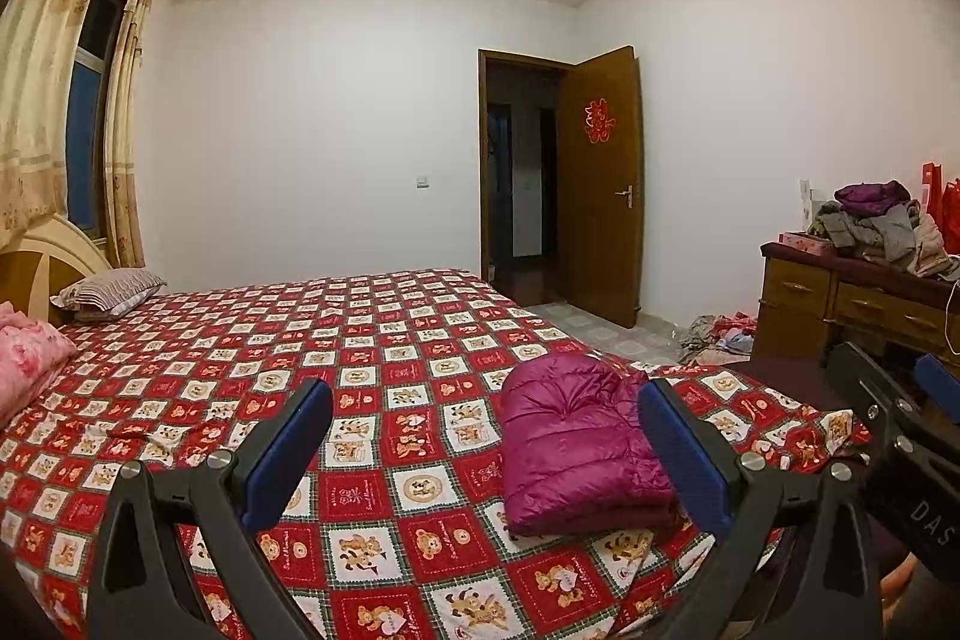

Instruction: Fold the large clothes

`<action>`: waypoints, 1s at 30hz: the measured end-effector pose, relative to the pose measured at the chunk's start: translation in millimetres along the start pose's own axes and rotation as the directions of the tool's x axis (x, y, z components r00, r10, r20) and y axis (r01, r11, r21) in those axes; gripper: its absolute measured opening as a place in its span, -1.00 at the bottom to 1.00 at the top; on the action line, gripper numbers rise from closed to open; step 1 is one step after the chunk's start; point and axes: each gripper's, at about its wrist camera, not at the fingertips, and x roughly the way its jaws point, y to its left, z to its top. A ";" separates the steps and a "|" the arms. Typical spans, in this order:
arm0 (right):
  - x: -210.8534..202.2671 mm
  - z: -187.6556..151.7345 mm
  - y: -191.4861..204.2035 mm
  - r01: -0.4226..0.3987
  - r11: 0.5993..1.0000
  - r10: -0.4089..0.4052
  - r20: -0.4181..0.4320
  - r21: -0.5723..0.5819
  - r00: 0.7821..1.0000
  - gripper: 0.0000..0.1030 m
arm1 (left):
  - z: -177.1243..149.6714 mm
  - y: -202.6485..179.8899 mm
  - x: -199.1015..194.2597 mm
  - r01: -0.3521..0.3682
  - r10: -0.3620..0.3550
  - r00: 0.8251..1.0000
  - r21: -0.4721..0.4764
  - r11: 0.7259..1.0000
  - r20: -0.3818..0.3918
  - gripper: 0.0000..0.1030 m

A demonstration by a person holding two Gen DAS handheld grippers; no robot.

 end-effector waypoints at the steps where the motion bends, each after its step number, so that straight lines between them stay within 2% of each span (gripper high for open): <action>1: -0.5 0.0 0.5 0.001 1.000 -0.001 0.002 -0.002 1.000 1.00 | 0.1 -0.1 -0.4 0.000 0.000 1.000 0.001 1.000 0.003 0.98; 30: -3.2 -0.8 1.1 0.008 1.000 -0.008 -0.004 0.008 1.000 1.00 | 1.3 -0.2 -0.7 -0.002 0.002 1.000 -0.002 1.000 -0.005 0.98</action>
